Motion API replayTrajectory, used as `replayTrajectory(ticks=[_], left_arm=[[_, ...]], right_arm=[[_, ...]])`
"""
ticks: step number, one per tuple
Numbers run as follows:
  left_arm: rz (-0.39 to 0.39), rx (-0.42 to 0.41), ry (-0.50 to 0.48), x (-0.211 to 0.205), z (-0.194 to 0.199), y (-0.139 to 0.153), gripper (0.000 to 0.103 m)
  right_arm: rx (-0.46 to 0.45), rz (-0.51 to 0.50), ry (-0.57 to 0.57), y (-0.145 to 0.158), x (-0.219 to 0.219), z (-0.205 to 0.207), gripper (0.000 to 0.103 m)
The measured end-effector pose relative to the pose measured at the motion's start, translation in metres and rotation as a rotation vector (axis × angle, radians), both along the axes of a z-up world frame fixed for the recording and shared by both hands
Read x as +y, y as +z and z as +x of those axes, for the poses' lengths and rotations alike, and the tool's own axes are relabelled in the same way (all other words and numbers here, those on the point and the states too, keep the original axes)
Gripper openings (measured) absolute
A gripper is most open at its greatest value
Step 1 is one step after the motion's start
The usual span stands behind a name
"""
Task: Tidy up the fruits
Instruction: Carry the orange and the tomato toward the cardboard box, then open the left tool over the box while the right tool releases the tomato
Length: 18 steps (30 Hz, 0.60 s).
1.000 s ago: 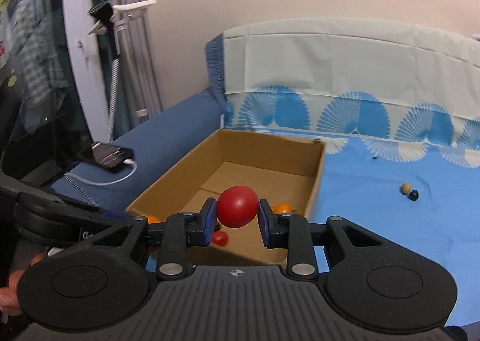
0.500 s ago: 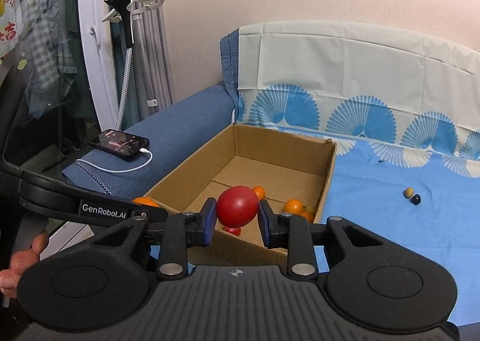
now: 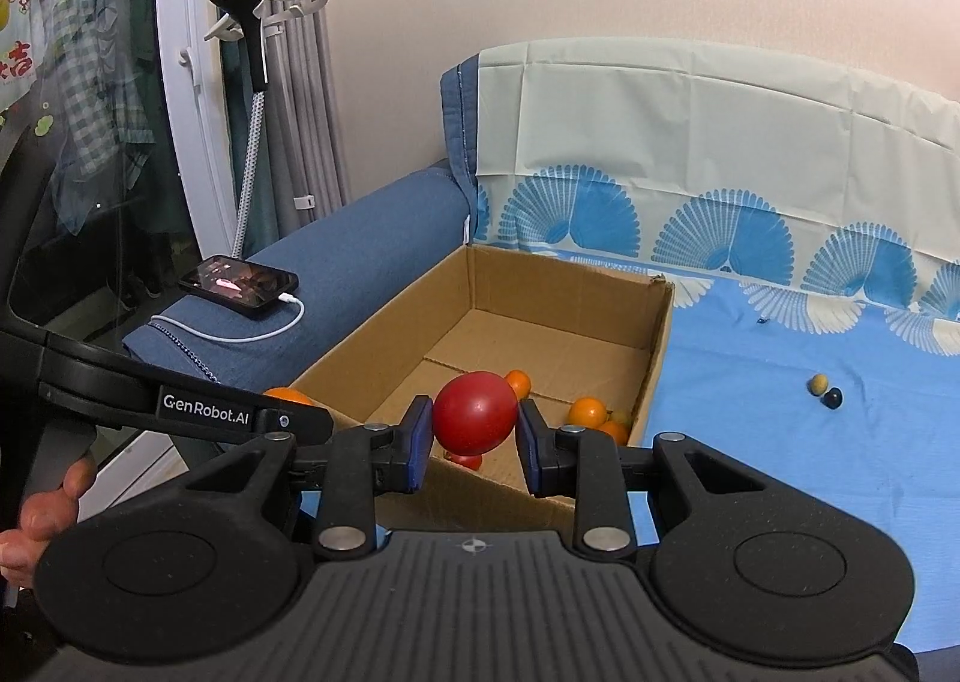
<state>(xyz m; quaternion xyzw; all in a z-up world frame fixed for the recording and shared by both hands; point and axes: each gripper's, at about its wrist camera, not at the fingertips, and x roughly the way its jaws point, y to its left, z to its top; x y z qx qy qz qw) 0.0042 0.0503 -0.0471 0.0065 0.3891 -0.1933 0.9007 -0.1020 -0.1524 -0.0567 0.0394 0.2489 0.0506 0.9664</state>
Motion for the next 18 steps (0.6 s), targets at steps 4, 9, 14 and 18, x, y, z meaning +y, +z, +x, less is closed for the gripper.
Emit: replayTrajectory(ticks=[4, 9, 14, 18], left_arm=[[0.003, 0.001, 0.001, -0.001, 0.003, -0.001, 0.041], [0.002, -0.001, 0.006, -0.004, 0.015, 0.000, 0.041], [0.000, -0.028, 0.026, -0.008, 0.040, 0.005, 0.041], [0.005, -0.046, 0.041, -0.016, 0.066, 0.008, 0.041]], right_arm=[[0.007, -0.002, -0.002, -0.002, 0.000, 0.004, 0.031], [0.005, -0.031, -0.006, -0.004, -0.003, 0.014, 0.031], [0.021, -0.045, -0.012, -0.010, -0.009, 0.035, 0.031], [0.044, -0.048, -0.016, -0.019, -0.012, 0.060, 0.031]])
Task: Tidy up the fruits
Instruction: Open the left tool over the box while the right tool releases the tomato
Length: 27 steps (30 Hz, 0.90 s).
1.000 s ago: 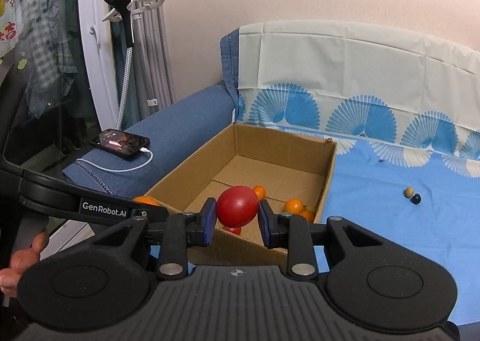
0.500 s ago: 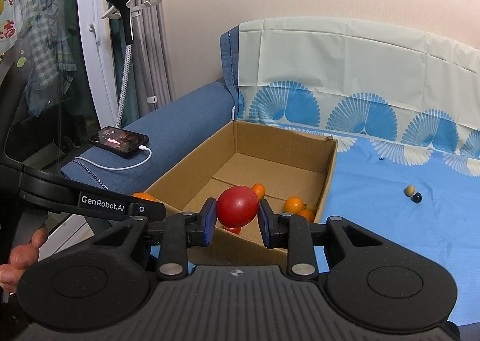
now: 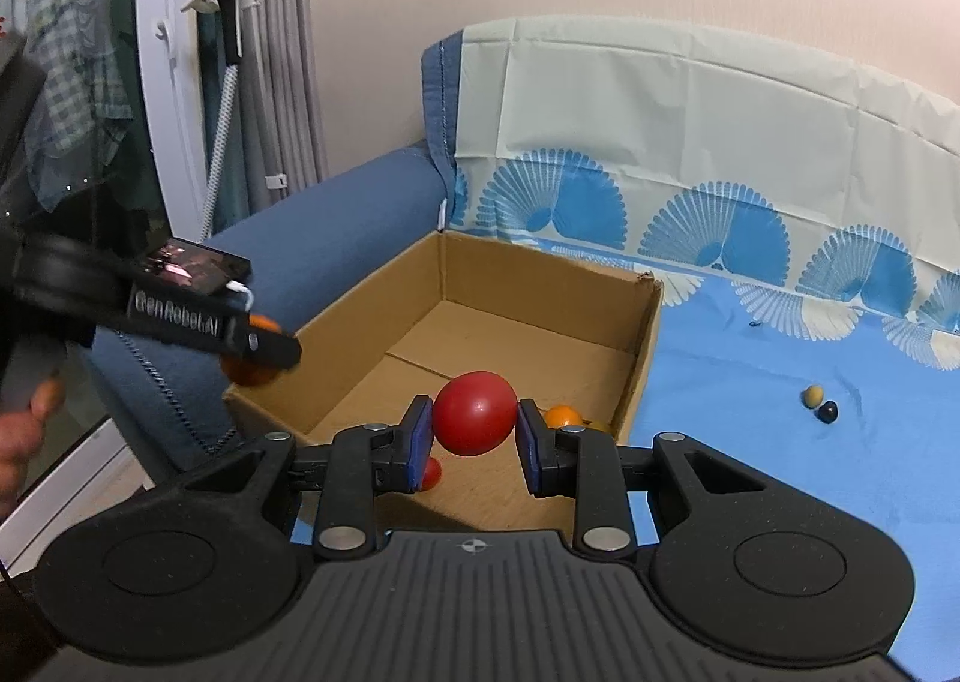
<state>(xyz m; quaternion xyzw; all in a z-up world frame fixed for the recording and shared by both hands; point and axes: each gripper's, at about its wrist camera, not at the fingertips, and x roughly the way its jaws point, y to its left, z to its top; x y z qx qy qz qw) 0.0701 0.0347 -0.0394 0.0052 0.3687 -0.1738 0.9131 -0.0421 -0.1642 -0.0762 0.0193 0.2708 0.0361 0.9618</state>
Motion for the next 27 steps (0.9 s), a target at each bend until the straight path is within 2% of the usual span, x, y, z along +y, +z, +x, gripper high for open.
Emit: replayTrajectory(ticks=[6, 11, 16, 22, 27], left_arm=[[0.018, 0.009, 0.009, -0.018, 0.045, -0.012, 0.041], [0.030, 0.049, 0.015, -0.030, 0.081, -0.037, 0.041], [0.081, 0.086, 0.018, -0.039, 0.108, -0.066, 0.041], [0.153, 0.130, 0.009, -0.045, 0.127, -0.101, 0.041], [0.186, 0.154, 0.001, -0.047, 0.133, -0.118, 0.043]], right_arm=[[0.028, -0.011, 0.014, -0.019, 0.001, 0.045, 0.031], [0.070, -0.016, 0.024, -0.041, 0.001, 0.079, 0.031], [0.129, -0.026, 0.031, -0.064, 0.002, 0.107, 0.031], [0.195, -0.047, 0.046, -0.088, 0.004, 0.124, 0.031], [0.220, -0.068, 0.060, -0.097, 0.006, 0.127, 0.031]])
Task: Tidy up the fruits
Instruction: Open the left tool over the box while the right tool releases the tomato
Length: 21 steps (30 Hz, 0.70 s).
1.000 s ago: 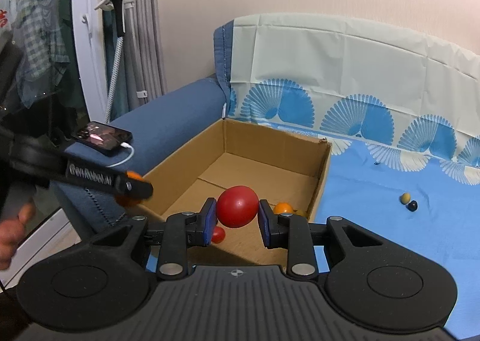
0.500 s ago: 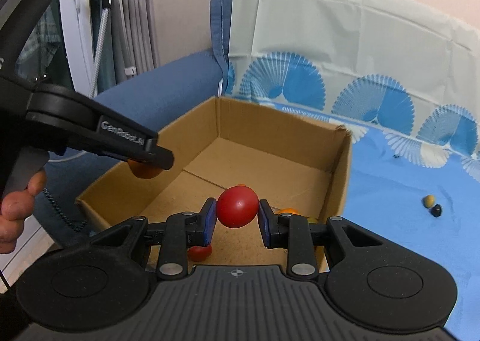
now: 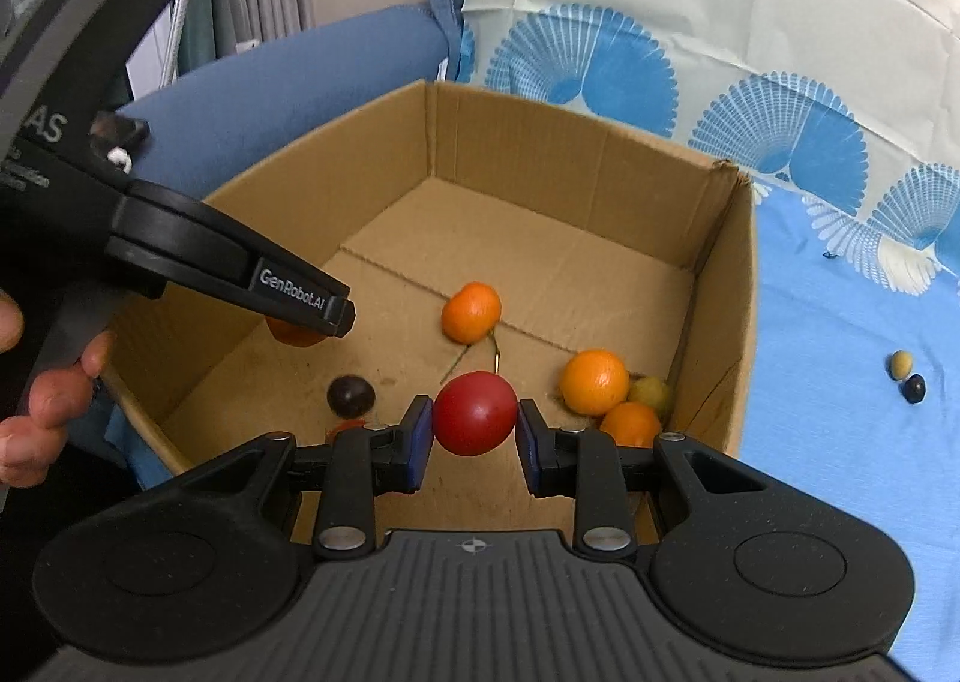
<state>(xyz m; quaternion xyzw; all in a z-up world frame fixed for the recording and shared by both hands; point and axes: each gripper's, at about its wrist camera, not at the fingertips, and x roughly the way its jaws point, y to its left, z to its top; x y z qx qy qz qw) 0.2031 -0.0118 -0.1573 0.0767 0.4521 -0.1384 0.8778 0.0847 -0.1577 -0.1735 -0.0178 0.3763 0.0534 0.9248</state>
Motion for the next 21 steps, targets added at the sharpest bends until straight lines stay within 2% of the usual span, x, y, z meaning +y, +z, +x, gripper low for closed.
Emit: replayTrajectory(ticks=[1, 2, 3, 4, 5, 6, 7, 10, 13, 21], left_arm=[[0.000, -0.002, -0.004, 0.000, 0.000, -0.001, 0.048], [-0.005, -0.011, -0.008, 0.000, 0.000, -0.001, 0.068], [-0.009, -0.026, -0.008, -0.001, -0.002, 0.002, 0.087], [-0.033, -0.041, -0.019, -0.001, -0.004, 0.005, 0.091], [-0.046, -0.053, -0.031, -0.002, -0.007, 0.009, 0.102], [-0.046, -0.069, -0.034, -0.004, -0.010, 0.013, 0.103], [-0.045, -0.098, -0.039, -0.005, -0.015, 0.018, 0.103], [-0.036, -0.115, -0.067, -0.008, -0.026, 0.030, 0.103], [-0.065, -0.124, -0.051, 0.001, -0.048, 0.045, 0.103], [-0.081, -0.141, 0.027, 0.029, -0.115, 0.077, 0.103]], right_arm=[[0.001, -0.009, 0.005, -0.001, 0.001, 0.000, 0.032], [0.001, -0.020, 0.010, -0.001, 0.001, 0.000, 0.032], [0.000, -0.027, 0.016, 0.000, 0.001, 0.000, 0.037], [-0.001, -0.034, 0.024, 0.001, 0.002, -0.001, 0.056], [-0.010, -0.041, 0.020, 0.004, 0.002, -0.003, 0.067], [-0.029, -0.052, 0.009, 0.008, 0.002, -0.006, 0.081], [-0.043, -0.058, 0.005, 0.012, 0.001, -0.008, 0.087], [-0.060, -0.056, 0.003, 0.026, -0.002, -0.021, 0.092], [-0.069, -0.048, -0.032, 0.039, -0.005, -0.042, 0.099], [-0.096, 0.017, -0.114, 0.071, -0.005, -0.112, 0.102]])
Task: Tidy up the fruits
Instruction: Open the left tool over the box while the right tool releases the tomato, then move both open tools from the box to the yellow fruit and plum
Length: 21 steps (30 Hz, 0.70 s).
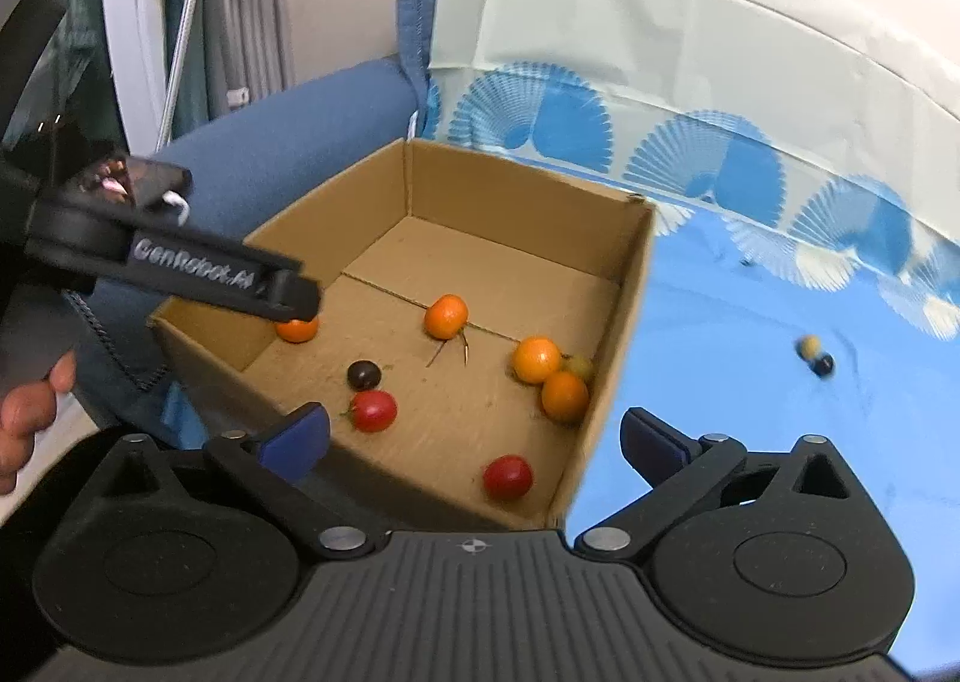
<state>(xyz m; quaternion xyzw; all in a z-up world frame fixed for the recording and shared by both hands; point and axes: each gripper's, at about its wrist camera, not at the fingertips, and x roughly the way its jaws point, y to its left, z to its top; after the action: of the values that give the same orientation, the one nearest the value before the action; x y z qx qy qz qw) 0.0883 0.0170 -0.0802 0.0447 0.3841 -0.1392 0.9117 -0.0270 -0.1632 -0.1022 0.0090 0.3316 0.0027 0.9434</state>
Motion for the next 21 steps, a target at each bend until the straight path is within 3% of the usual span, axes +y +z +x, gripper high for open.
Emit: replayTrajectory(ticks=[9, 21], left_arm=[[-0.027, -0.038, 0.015, 0.017, -0.062, 0.025, 0.103], [-0.036, -0.134, -0.013, 0.014, -0.105, 0.052, 0.103]], right_arm=[[-0.107, 0.034, -0.029, 0.030, 0.008, -0.058, 0.102], [-0.194, 0.026, -0.036, 0.049, 0.013, -0.098, 0.102]])
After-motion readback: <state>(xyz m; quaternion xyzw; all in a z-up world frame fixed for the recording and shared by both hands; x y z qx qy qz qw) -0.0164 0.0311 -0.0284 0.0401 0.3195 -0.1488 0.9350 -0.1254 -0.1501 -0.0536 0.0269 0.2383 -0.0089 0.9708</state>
